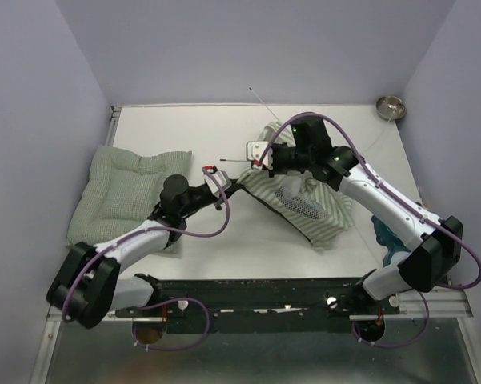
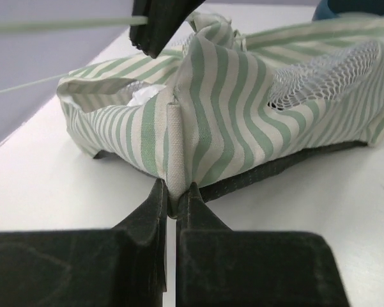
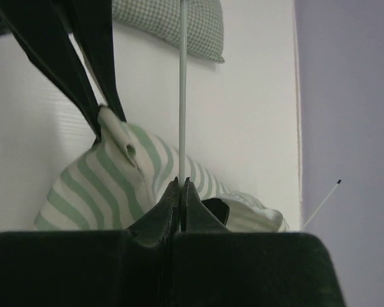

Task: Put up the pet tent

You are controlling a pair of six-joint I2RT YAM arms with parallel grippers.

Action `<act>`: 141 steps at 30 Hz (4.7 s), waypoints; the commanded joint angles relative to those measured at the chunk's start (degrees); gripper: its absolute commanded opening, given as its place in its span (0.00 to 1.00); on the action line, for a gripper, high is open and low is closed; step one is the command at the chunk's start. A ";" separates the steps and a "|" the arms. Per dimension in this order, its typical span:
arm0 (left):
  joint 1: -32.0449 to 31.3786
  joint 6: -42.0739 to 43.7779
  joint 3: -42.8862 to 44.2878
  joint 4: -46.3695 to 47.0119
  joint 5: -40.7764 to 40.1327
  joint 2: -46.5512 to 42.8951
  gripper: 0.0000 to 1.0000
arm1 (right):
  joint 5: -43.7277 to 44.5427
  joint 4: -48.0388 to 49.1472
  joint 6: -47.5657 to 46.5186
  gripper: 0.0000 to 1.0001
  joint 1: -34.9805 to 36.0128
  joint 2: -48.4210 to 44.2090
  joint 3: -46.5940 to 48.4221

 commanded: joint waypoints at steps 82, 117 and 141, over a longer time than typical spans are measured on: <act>16.93 38.67 4.31 -72.53 8.78 -31.35 0.00 | -16.46 9.93 -9.87 0.36 14.58 11.86 -9.66; 17.01 41.39 3.52 -75.96 8.51 -33.98 0.00 | -12.68 5.97 -8.46 0.01 10.62 9.14 -10.37; 16.93 42.36 4.05 -75.96 8.69 -33.02 0.00 | -10.13 6.24 -8.11 0.01 13.17 13.36 -6.85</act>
